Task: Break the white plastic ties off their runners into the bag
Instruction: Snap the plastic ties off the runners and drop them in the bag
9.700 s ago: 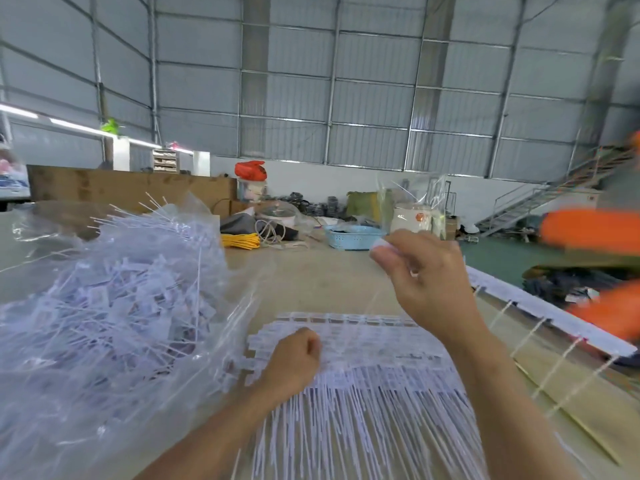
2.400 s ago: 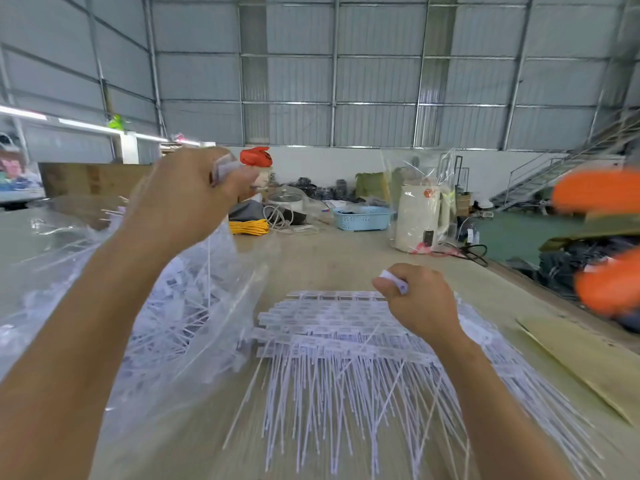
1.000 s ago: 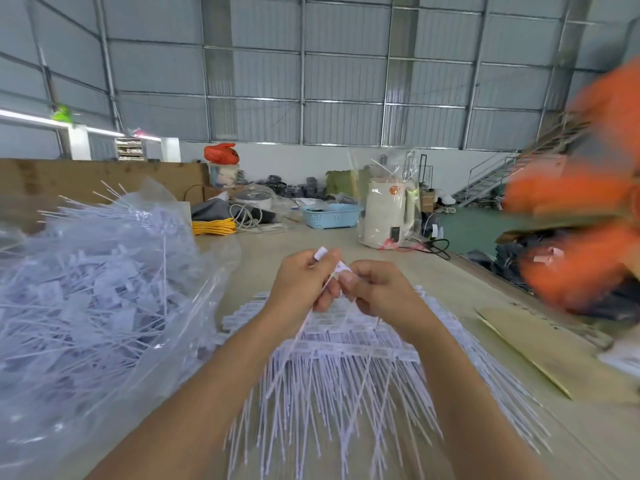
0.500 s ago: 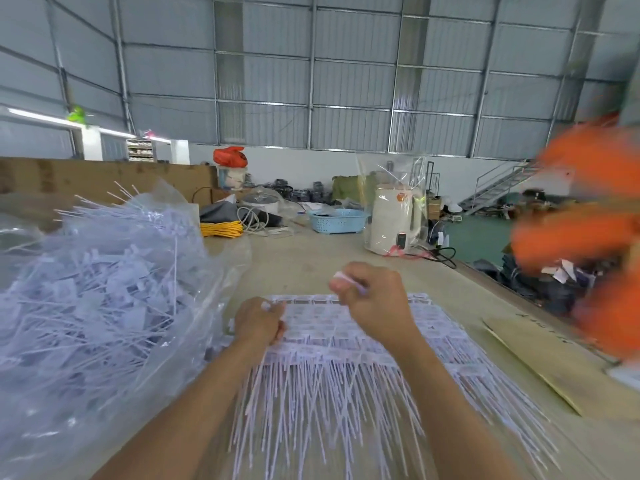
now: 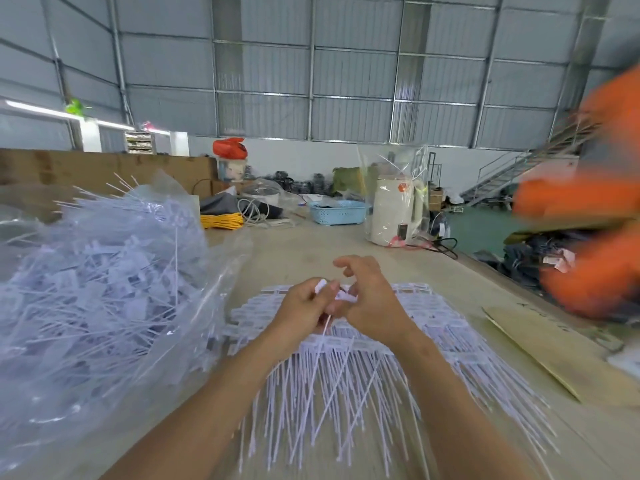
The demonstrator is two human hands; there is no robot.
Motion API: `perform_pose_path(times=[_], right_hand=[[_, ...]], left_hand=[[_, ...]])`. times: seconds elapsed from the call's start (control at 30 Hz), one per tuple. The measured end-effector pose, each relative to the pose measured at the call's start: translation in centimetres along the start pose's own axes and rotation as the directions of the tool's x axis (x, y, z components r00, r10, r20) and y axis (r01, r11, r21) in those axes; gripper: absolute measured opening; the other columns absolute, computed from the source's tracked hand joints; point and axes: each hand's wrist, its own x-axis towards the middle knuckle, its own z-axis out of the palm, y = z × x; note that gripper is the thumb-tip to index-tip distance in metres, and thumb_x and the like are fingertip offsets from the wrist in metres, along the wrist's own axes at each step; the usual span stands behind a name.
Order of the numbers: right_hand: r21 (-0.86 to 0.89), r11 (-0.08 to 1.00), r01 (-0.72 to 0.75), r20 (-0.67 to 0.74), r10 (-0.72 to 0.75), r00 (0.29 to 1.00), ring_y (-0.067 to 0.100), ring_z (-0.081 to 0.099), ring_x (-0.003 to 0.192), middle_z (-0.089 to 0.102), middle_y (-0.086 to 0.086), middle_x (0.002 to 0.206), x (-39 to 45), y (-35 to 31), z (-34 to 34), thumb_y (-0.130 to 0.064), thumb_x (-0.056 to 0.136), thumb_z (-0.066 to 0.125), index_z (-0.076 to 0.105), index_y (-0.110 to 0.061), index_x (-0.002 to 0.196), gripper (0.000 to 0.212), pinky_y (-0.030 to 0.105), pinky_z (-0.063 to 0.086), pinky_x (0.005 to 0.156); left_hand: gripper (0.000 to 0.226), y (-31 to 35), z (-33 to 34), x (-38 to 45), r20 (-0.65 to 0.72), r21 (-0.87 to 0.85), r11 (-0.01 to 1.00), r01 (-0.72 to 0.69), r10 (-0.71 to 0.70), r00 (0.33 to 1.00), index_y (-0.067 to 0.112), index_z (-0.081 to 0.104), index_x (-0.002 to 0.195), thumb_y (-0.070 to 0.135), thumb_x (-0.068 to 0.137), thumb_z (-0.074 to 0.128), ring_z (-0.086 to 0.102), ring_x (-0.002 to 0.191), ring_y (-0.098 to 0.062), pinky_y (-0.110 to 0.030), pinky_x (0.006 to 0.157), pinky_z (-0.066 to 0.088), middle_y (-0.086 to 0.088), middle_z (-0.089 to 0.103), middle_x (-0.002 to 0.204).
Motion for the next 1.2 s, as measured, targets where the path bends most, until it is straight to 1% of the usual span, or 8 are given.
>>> perform_pose_path(times=[0.13, 0.23, 0.4, 0.6, 0.77, 0.83, 1.03, 1.2], right_hand=[[-0.101, 0.988, -0.117, 0.039, 0.122, 0.992, 0.016, 0.054, 0.076, 0.057, 0.001, 0.084, 0.2, 0.5, -0.4, -0.026, 0.084, 0.067, 0.061, -0.013, 0.089, 0.015, 0.034, 0.046, 0.073], [-0.101, 0.989, -0.106, 0.113, 0.117, 0.987, 0.021, 0.052, 0.061, 0.059, 0.011, 0.067, 0.0, 0.5, -0.3, -0.021, 0.089, 0.059, 0.058, -0.007, 0.065, 0.028, 0.039, 0.048, 0.065], [-0.605, 0.791, 0.089, 0.005, -0.108, 0.994, 0.028, 0.057, 0.077, 0.062, 0.005, 0.079, -0.5, -0.1, 0.4, -0.031, 0.092, 0.052, 0.057, -0.018, 0.078, 0.020, 0.026, 0.027, 0.057], [-0.625, 0.759, 0.181, -0.006, -0.237, 0.972, 0.028, 0.059, 0.078, 0.065, 0.005, 0.081, -0.7, 0.0, 0.1, -0.033, 0.094, 0.048, 0.053, -0.019, 0.076, 0.024, 0.026, 0.026, 0.058], [-0.061, 0.956, 0.288, -0.201, -0.295, 0.934, 0.022, 0.047, 0.052, 0.051, 0.010, 0.054, -0.8, -1.6, -1.1, -0.027, 0.085, 0.063, 0.053, -0.005, 0.057, 0.037, 0.031, 0.036, 0.052], [0.099, 0.955, 0.280, -0.300, -0.240, 0.923, 0.019, 0.046, 0.050, 0.051, 0.013, 0.054, -0.5, -1.8, -1.5, -0.017, 0.083, 0.064, 0.054, -0.004, 0.054, 0.034, 0.030, 0.039, 0.052], [-0.090, 0.993, -0.072, -0.260, 0.046, 0.965, 0.023, 0.036, 0.052, 0.042, 0.008, 0.050, -0.4, 2.4, -0.9, -0.018, 0.088, 0.061, 0.046, -0.009, 0.055, 0.037, 0.031, 0.025, 0.051], [-0.131, 0.991, -0.027, -0.276, -0.010, 0.961, 0.010, 0.033, 0.047, 0.033, -0.006, 0.046, -0.4, 2.0, -0.8, -0.021, 0.088, 0.062, 0.035, -0.029, 0.050, 0.046, 0.029, 0.024, 0.047]], left_hand=[[0.023, 0.4, -0.2, 0.1, -0.124, 0.047, 0.998, -0.037, 0.042, 0.991, 0.014, 0.063, 0.077, 0.022, 0.096, 0.053, 0.048, 0.046, -0.012, -0.020, 0.045, 0.037, 0.000, 0.055, 0.053], [0.025, 0.6, -0.2, -0.2, -0.085, 0.030, 1.000, -0.006, 0.008, 0.996, 0.011, 0.060, 0.074, 0.024, 0.095, 0.055, 0.048, 0.041, -0.012, -0.020, 0.043, 0.038, -0.001, 0.054, 0.052], [0.036, 1.1, -0.1, -0.1, -0.112, -0.006, 0.991, 0.135, -0.135, 0.985, 0.012, 0.044, 0.062, 0.020, 0.094, 0.059, 0.029, 0.032, -0.009, -0.013, 0.036, 0.025, -0.002, 0.039, 0.048], [0.036, 1.4, 0.4, 0.2, -0.217, -0.030, 0.987, 0.157, -0.160, 0.963, 0.011, 0.047, 0.059, 0.017, 0.091, 0.061, 0.030, 0.029, -0.011, -0.013, 0.035, 0.023, 0.000, 0.043, 0.039], [0.035, -0.3, -2.0, 1.0, -0.464, 0.264, 0.944, 0.198, -0.056, 0.884, -0.005, 0.060, 0.069, 0.021, 0.092, 0.058, 0.064, 0.078, -0.040, -0.044, 0.070, 0.050, -0.034, 0.064, 0.084], [0.033, -0.1, -3.2, 0.7, -0.513, 0.253, 0.949, 0.186, -0.031, 0.858, -0.002, 0.059, 0.074, 0.025, 0.093, 0.057, 0.062, 0.076, -0.038, -0.038, 0.067, 0.049, -0.027, 0.064, 0.079], [0.019, 8.0, 2.6, -3.4, -0.122, 0.159, 0.962, -0.221, 0.241, 0.963, 0.020, 0.058, 0.077, 0.021, 0.096, 0.054, 0.048, 0.045, 0.004, -0.019, 0.053, 0.038, 0.016, 0.055, 0.048], [0.017, 16.6, -0.7, -7.6, -0.005, 0.345, 0.619, -0.706, 0.753, 0.658, 0.025, 0.058, 0.087, 0.013, 0.096, 0.051, 0.053, 0.063, 0.009, -0.010, 0.061, 0.042, 0.017, 0.061, 0.081]])
